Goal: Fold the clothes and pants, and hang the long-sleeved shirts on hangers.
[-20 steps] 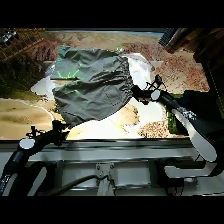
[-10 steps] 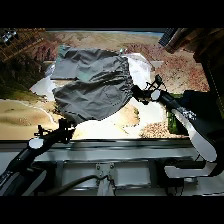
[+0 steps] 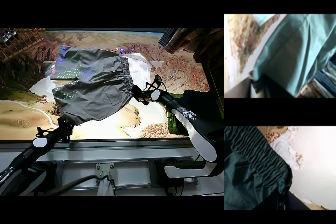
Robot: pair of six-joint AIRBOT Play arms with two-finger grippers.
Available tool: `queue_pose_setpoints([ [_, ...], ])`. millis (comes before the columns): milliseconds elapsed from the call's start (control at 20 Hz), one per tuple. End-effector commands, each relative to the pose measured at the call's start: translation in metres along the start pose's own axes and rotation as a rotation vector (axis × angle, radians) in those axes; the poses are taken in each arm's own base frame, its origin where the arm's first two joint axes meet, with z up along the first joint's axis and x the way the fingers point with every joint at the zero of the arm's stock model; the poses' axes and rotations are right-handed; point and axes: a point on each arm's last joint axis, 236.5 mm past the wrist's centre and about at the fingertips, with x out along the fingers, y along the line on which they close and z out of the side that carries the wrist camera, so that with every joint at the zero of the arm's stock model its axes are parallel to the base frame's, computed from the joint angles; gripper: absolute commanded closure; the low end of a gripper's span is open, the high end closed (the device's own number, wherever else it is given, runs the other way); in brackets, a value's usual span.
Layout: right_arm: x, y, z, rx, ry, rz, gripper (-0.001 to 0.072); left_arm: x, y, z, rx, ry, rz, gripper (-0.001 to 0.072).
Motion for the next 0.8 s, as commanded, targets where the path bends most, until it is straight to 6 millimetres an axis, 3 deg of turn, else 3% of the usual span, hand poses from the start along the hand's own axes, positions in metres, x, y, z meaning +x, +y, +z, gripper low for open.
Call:
queue_pose_setpoints([
  [0, 0.000, 0.000, 0.001, -0.006, -0.003, -0.002, 0.0673, 0.000, -0.003, 0.006, -0.007, -0.028, -0.013, 0.0678],
  [150, 0.000, -0.001, 0.000, -0.007, 0.002, -0.004, 0.0673, -0.002, -0.008, 0.005, -0.004, -0.023, -0.031, 0.0694],
  [250, -0.001, -0.003, -0.005, -0.019, 0.021, -0.015, 0.0673, -0.010, -0.024, 0.000, 0.027, -0.009, -0.090, 0.0696],
  [400, -0.008, -0.011, -0.012, -0.083, 0.053, -0.054, 0.0673, -0.037, -0.073, -0.007, 0.199, -0.016, -0.255, 0.0698],
  [600, -0.034, -0.006, -0.014, -0.134, 0.065, -0.066, 0.0674, -0.097, -0.157, -0.002, 0.463, -0.142, -0.499, 0.0700],
  [750, -0.064, 0.009, -0.015, -0.150, 0.054, -0.035, 0.0674, -0.117, -0.186, -0.002, 0.774, -0.218, -0.434, 0.0700],
])
